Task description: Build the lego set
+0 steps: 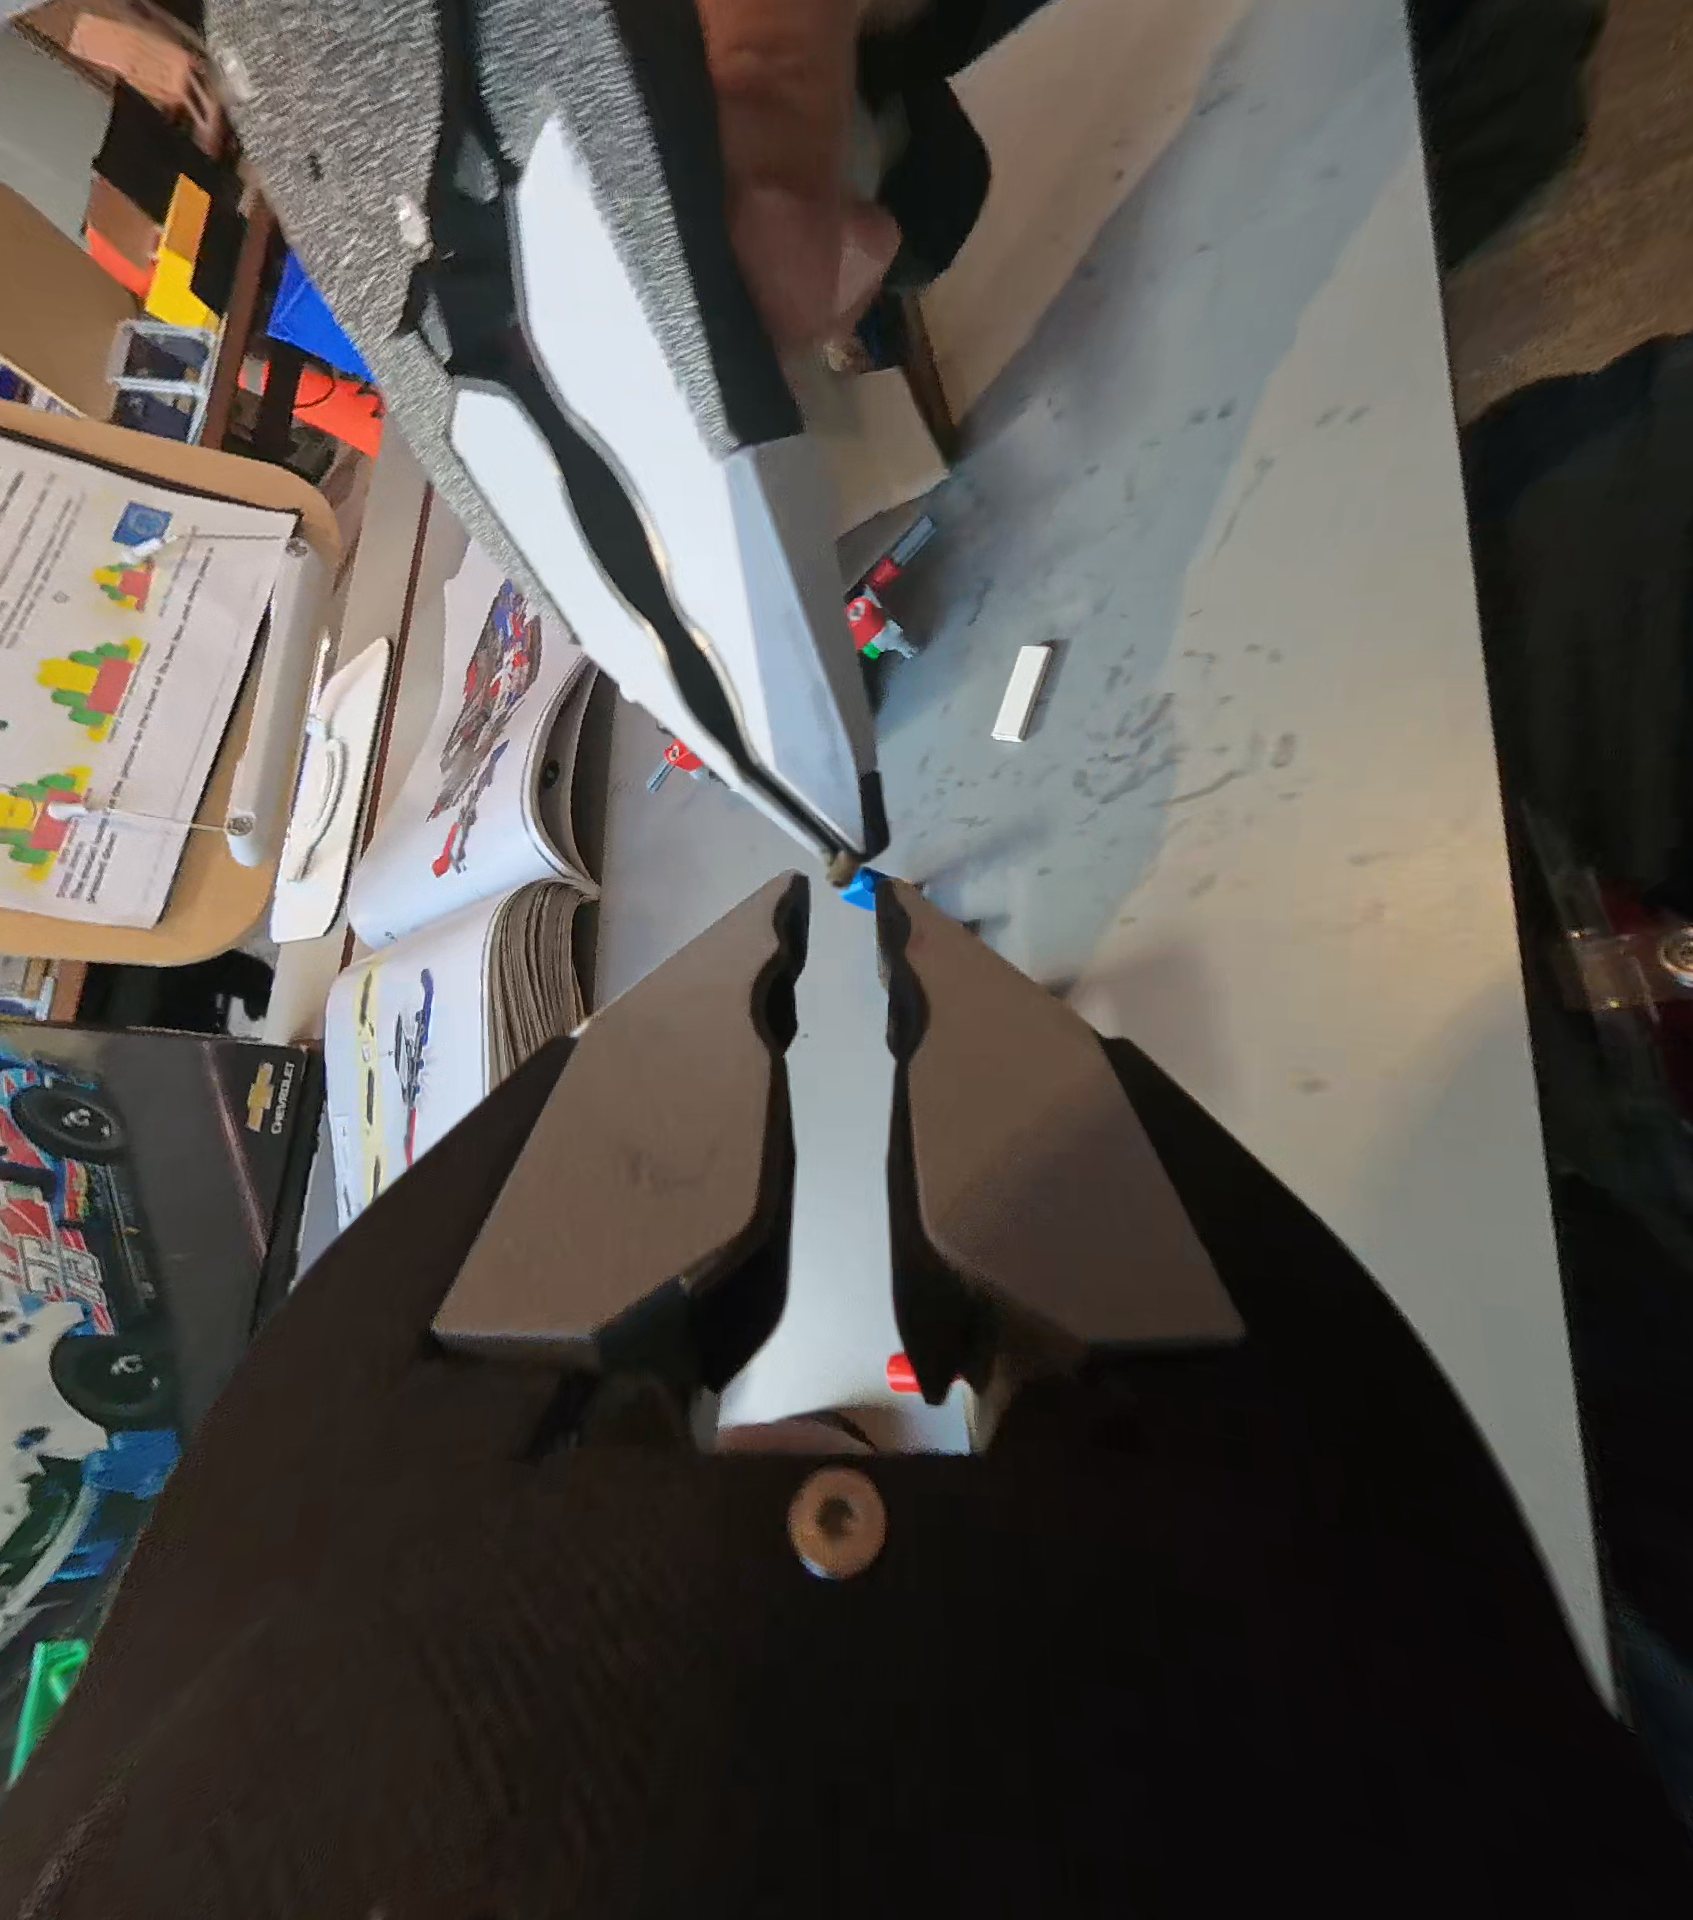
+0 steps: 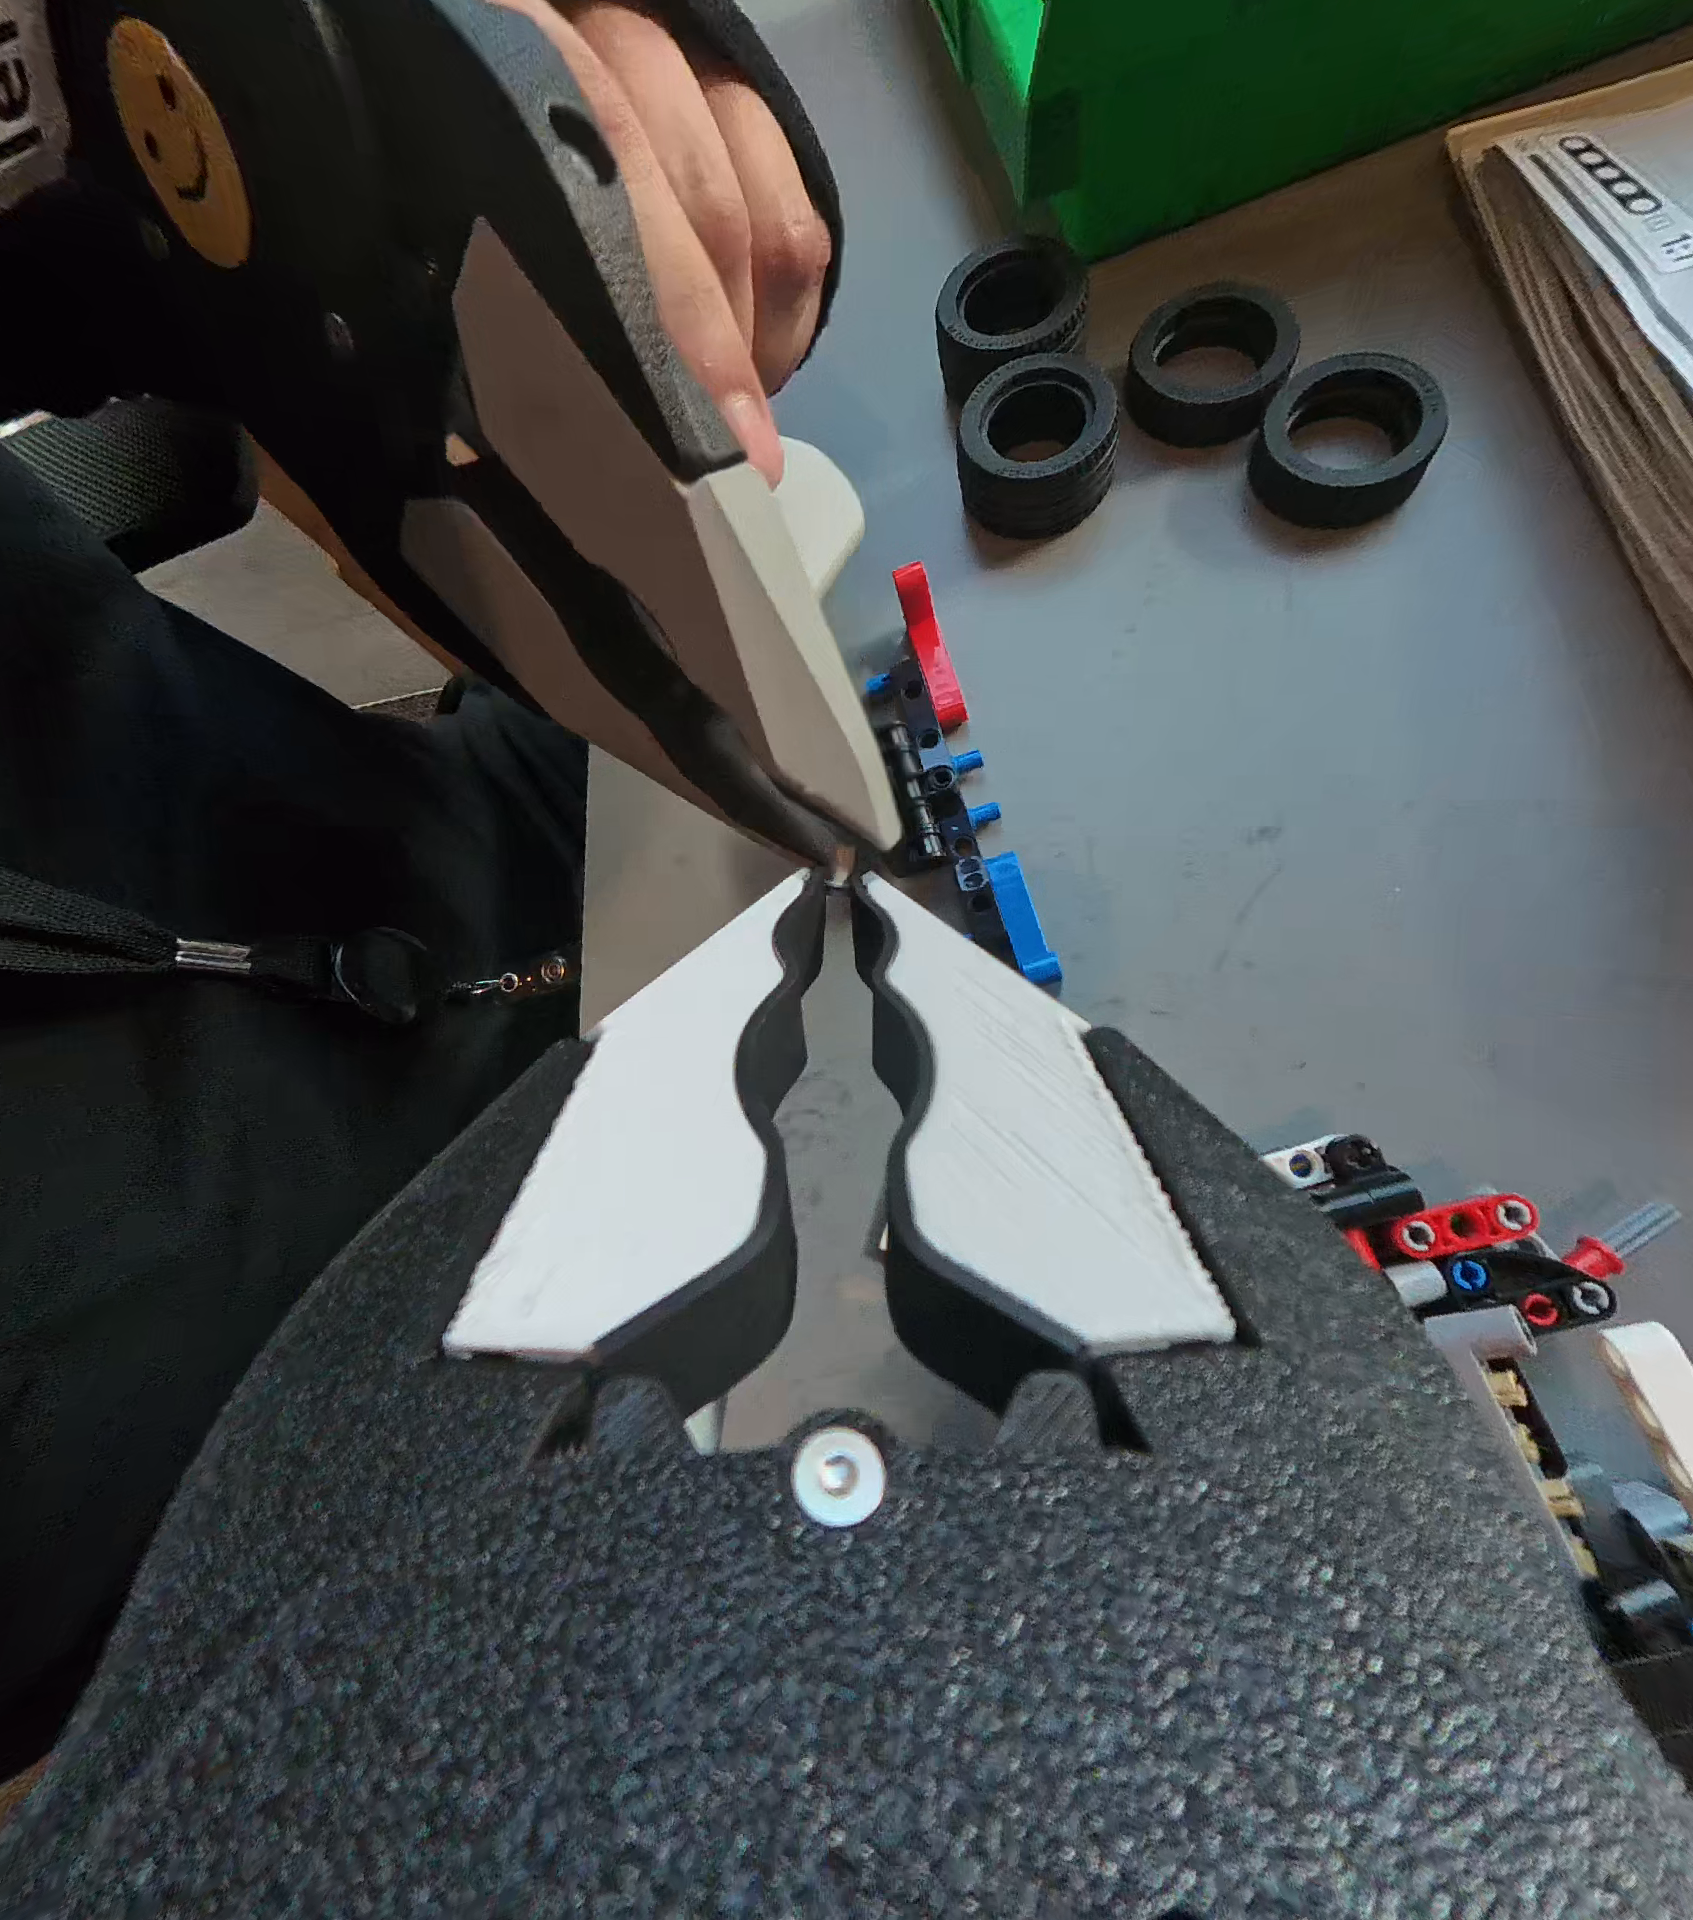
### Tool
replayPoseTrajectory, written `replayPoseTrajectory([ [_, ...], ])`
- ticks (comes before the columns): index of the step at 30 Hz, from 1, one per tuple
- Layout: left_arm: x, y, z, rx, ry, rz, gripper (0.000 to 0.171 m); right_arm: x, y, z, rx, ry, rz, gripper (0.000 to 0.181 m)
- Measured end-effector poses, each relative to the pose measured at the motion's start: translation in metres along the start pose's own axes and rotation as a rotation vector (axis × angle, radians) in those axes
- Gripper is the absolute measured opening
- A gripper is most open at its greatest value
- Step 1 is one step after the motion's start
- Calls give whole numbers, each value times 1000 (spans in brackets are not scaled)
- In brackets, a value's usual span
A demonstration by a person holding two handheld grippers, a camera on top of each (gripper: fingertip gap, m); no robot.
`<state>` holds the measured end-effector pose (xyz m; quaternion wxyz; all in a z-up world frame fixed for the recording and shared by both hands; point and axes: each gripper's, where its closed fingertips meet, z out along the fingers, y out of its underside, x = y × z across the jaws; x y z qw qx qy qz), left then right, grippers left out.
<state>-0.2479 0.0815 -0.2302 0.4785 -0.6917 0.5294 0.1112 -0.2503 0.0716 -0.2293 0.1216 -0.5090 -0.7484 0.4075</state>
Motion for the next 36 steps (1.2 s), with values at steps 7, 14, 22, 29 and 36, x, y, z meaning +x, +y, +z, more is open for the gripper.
replayPoseTrajectory([
  [7, 1, 5, 3, -46, -74, 134, 2, -1, 0, 5, 29, -28, 55, 4],
  [14, 5, 9, 4, -29, -98, -30, 3, 0, 0, 9, 71, -76, 138, 4],
  [22, 7, 11, 5, -39, -138, 56, 6, 1, 3, 14, 24, -71, 141, 4],
  [29, 9, 11, 4, -46, -168, 117, 2, 0, 3, 15, 27, -93, 173, 4],
  [36, -7, -2, -9, 128, -108, -346, 2, -2, -18, -1, 199, -7, 52, 4],
])
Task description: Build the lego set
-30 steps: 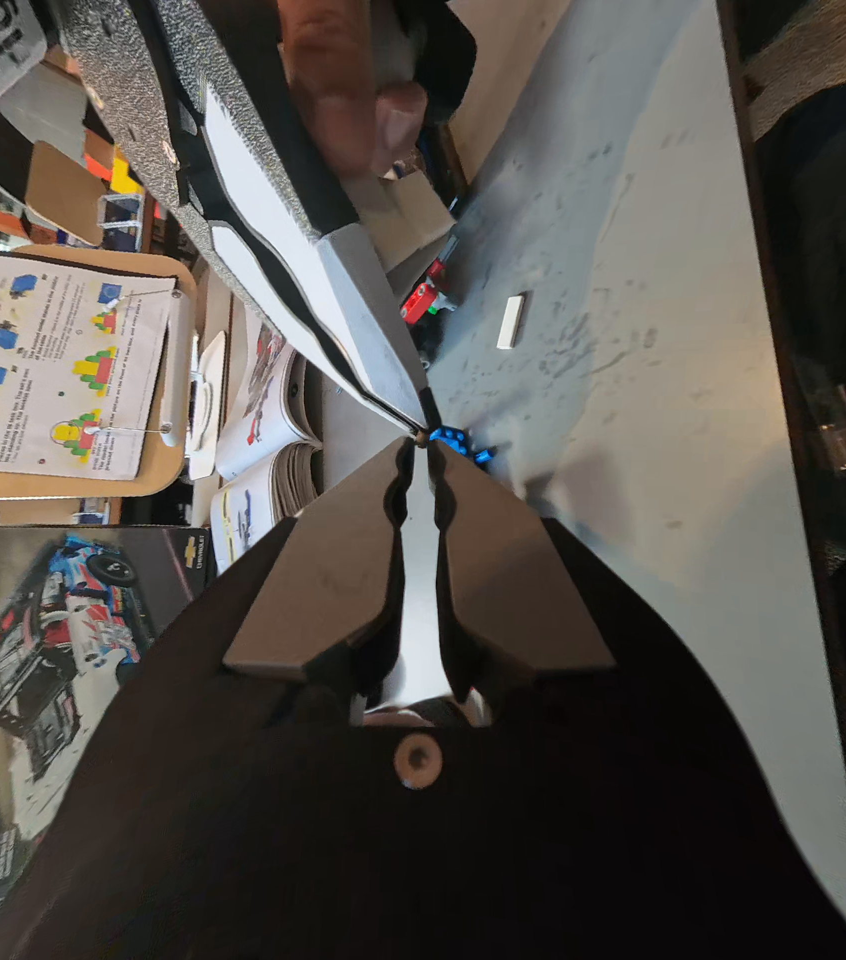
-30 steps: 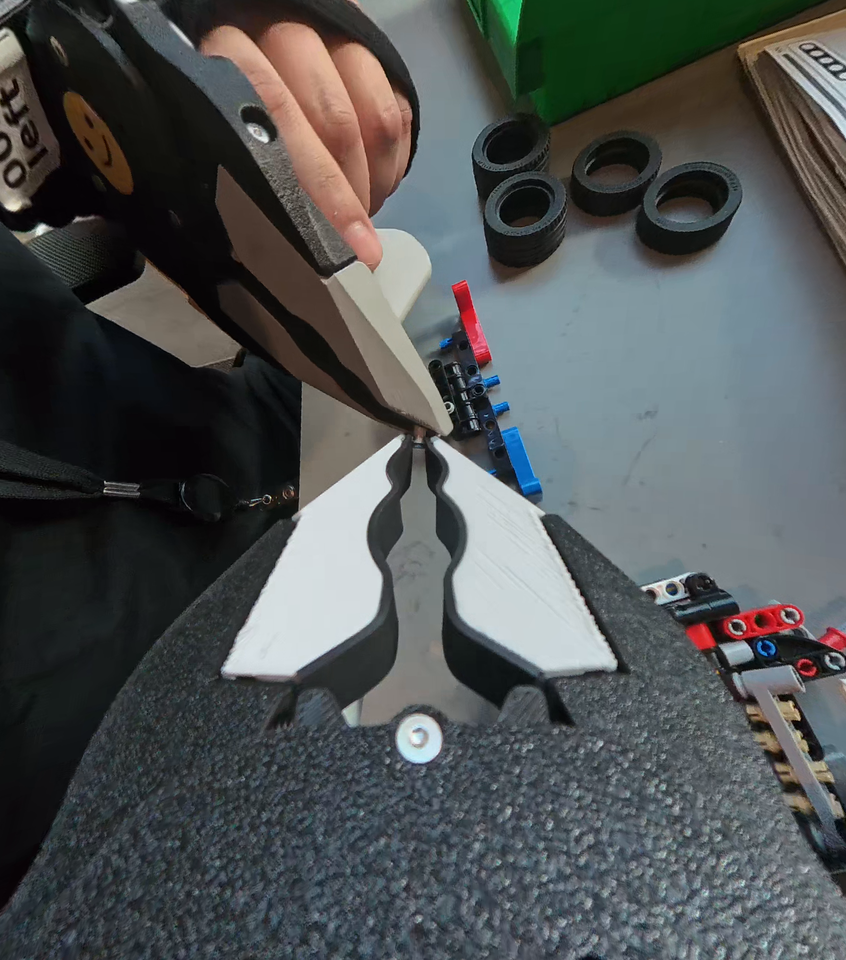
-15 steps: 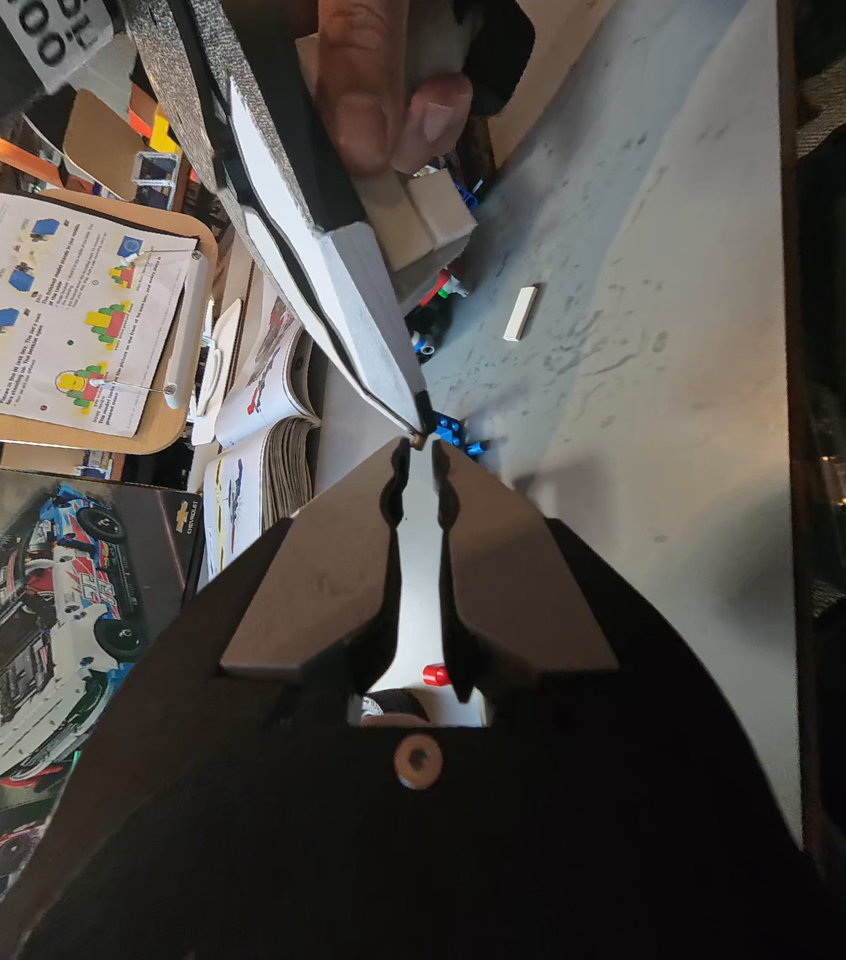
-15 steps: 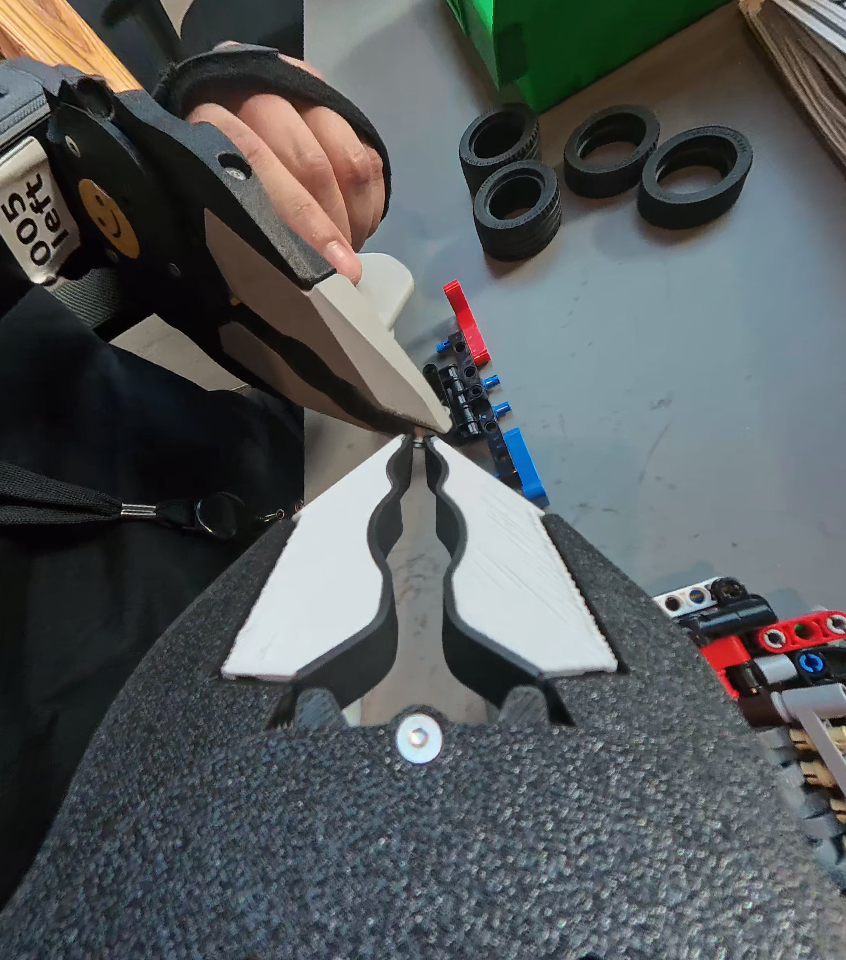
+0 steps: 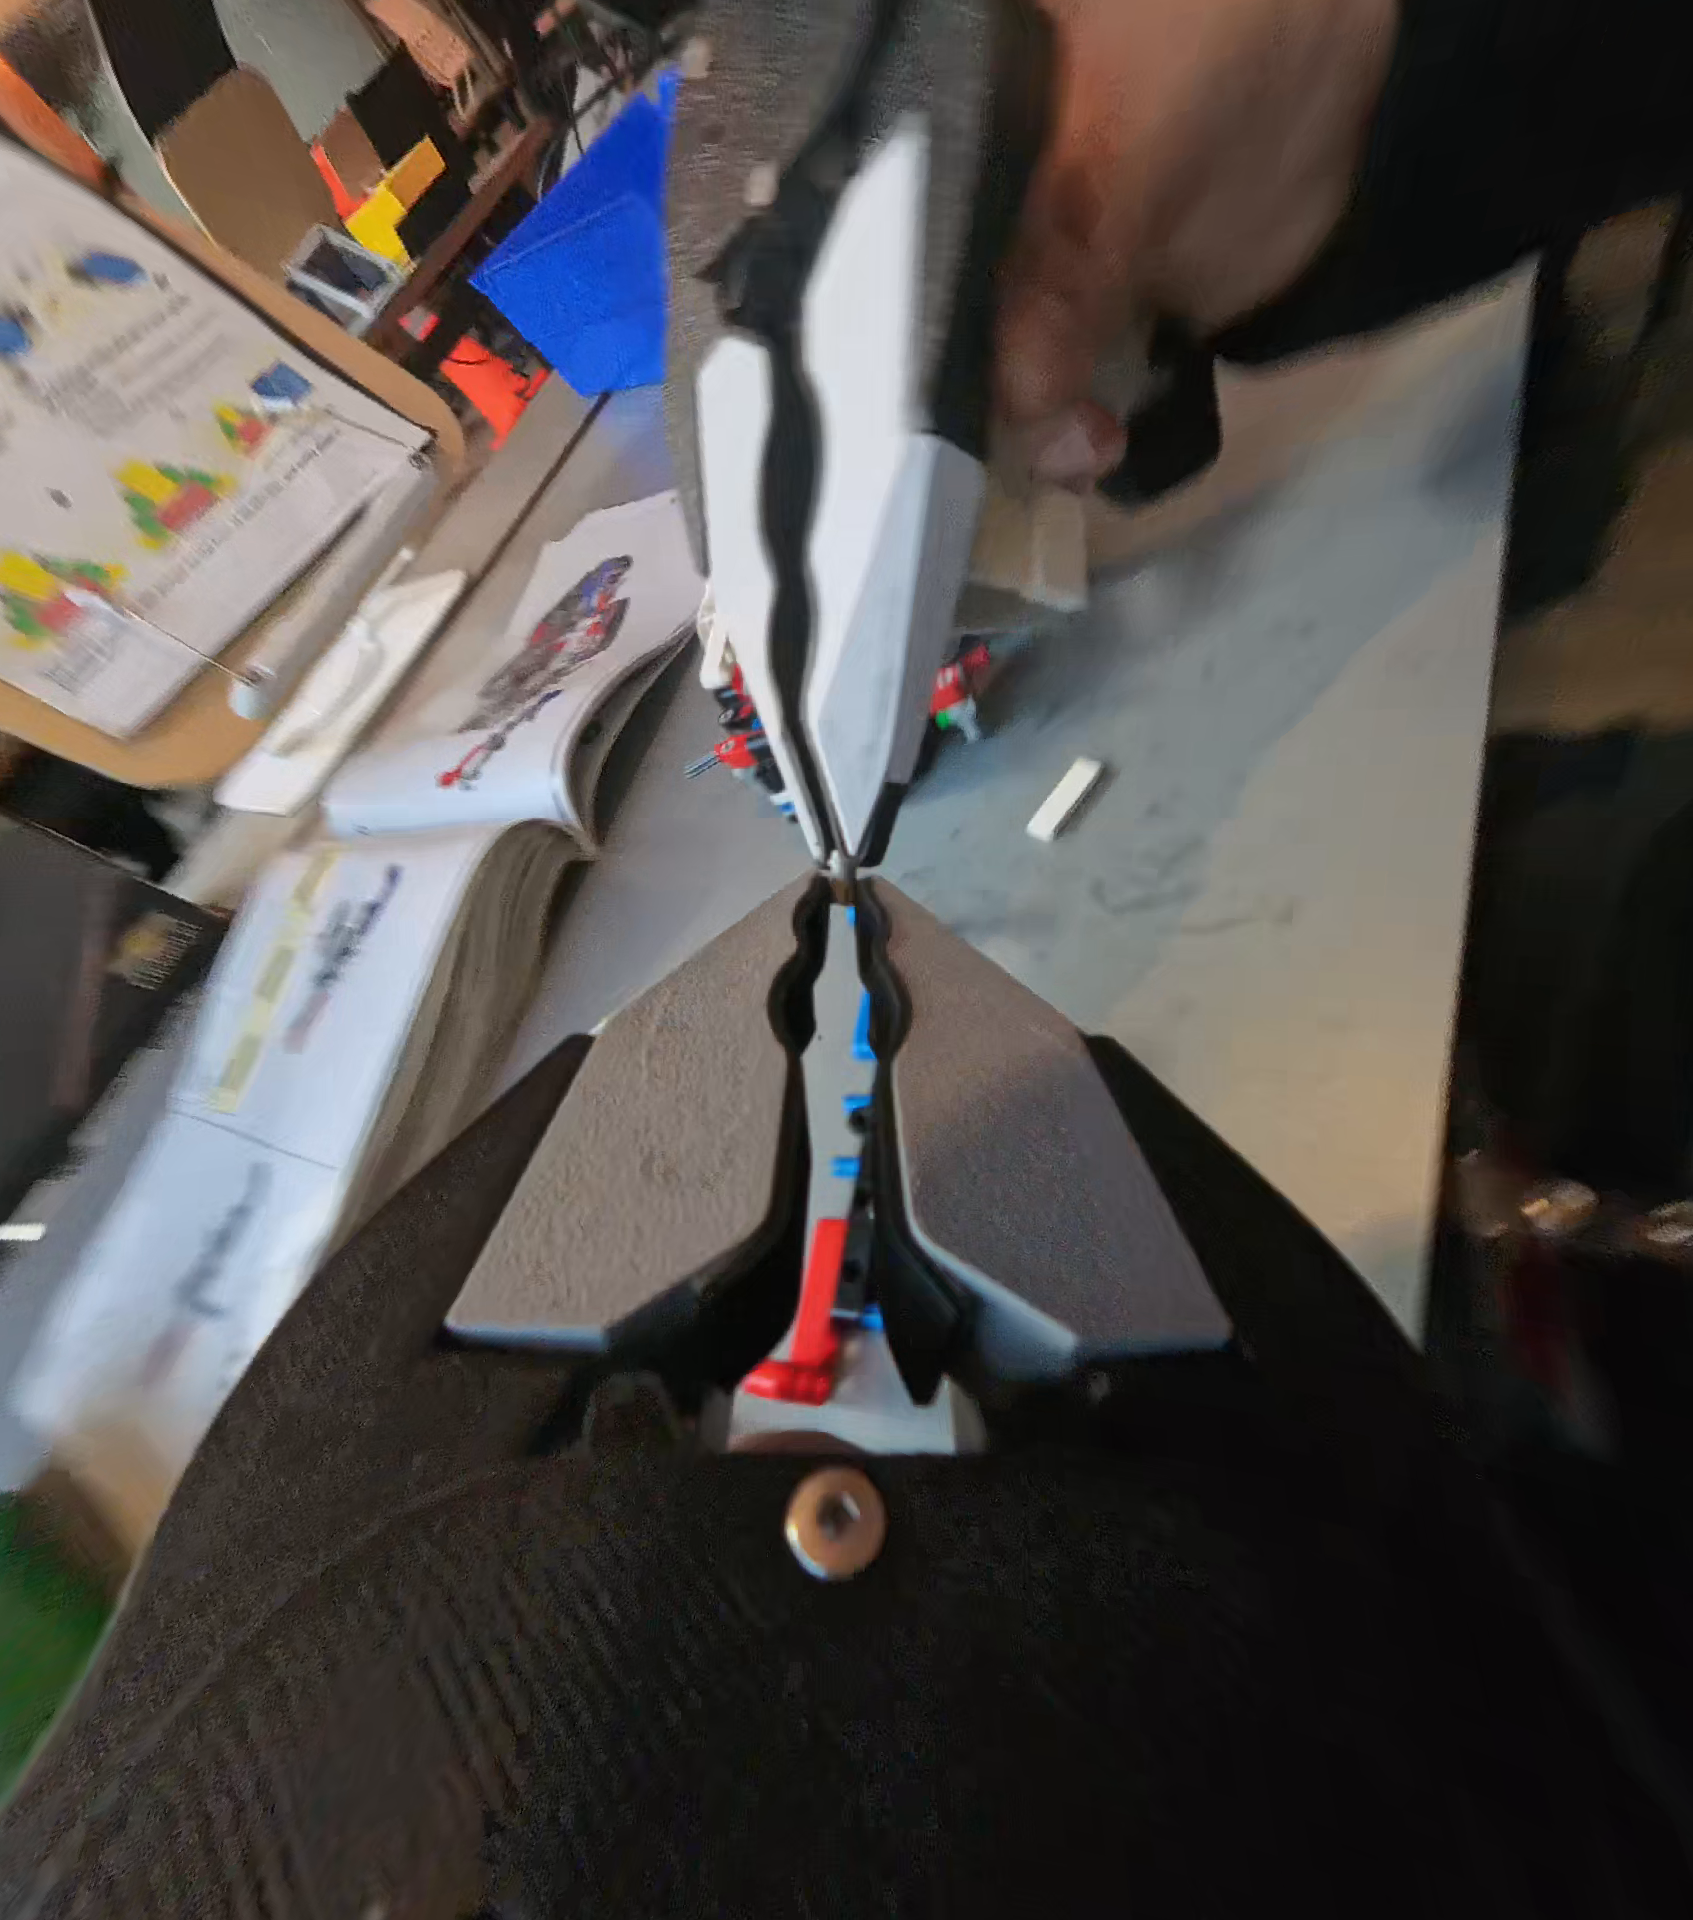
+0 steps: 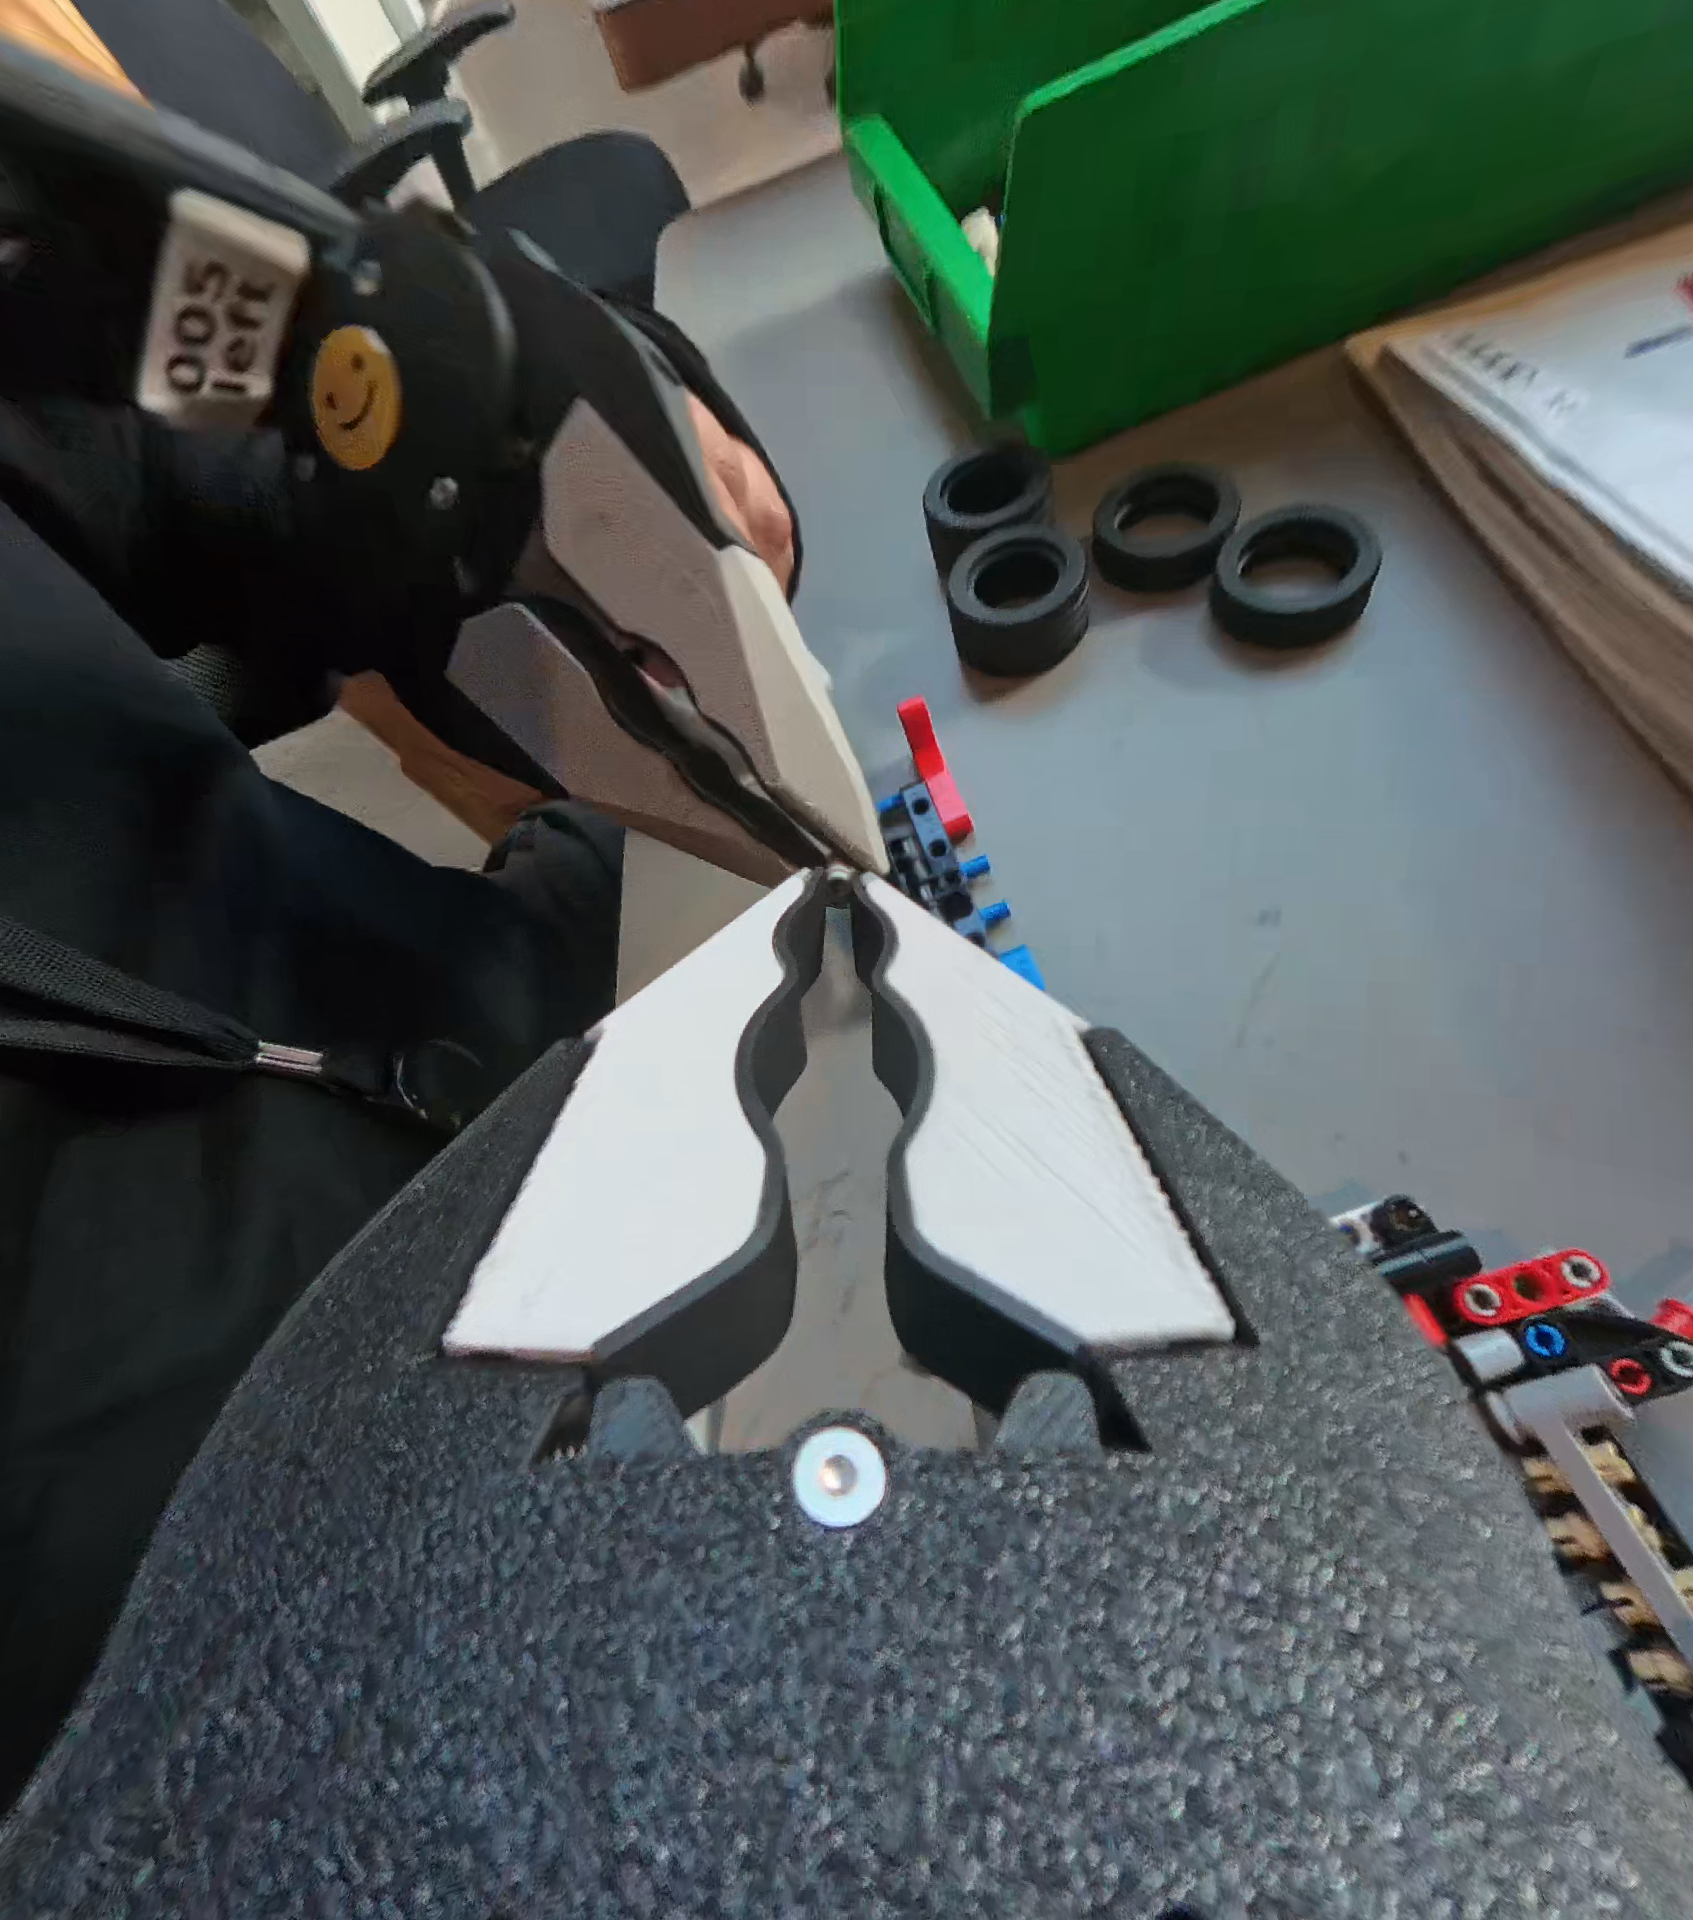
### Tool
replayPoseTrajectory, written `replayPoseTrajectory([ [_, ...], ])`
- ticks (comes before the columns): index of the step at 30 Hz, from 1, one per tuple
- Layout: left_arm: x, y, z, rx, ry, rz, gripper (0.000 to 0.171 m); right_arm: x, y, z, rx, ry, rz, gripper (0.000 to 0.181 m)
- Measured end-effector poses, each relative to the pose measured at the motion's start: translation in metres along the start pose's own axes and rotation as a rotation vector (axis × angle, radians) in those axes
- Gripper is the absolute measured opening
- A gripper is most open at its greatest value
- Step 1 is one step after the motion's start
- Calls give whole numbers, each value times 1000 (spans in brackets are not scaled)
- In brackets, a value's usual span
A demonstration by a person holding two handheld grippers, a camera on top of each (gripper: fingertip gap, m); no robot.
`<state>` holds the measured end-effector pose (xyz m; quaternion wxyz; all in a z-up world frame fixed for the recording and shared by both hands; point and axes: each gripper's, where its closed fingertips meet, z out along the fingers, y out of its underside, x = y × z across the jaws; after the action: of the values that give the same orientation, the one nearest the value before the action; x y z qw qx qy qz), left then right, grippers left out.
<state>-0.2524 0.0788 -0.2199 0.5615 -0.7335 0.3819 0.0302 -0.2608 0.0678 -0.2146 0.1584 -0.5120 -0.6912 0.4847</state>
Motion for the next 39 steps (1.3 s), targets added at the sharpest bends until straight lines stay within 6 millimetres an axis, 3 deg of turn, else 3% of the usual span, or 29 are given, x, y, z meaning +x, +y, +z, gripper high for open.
replayPoseTrajectory([
  [4, -8, -10, -9, 113, 103, -309, 2, -7, -18, -15, 127, 75, -149, 6],
  [7, -2, -15, -12, 144, 213, -424, 2, -16, -26, -22, 170, 92, -251, 6],
  [10, 3, -22, -15, 179, 299, -501, 2, -21, -20, -18, 101, 80, -324, 9],
  [16, 4, -26, -20, 199, 294, -464, 2, -20, -18, -14, 54, 84, -328, 2],
  [21, -15, -34, -27, 303, 117, -365, 2, -18, -26, -17, 112, 49, -93, 0],
  [26, -24, -36, -26, 281, -42, -253, 2, -18, -39, -21, 220, 62, 28, 0],
  [39, -27, -36, -23, 256, -87, -247, 2, -15, -46, -20, 245, 88, 75, 4],
])
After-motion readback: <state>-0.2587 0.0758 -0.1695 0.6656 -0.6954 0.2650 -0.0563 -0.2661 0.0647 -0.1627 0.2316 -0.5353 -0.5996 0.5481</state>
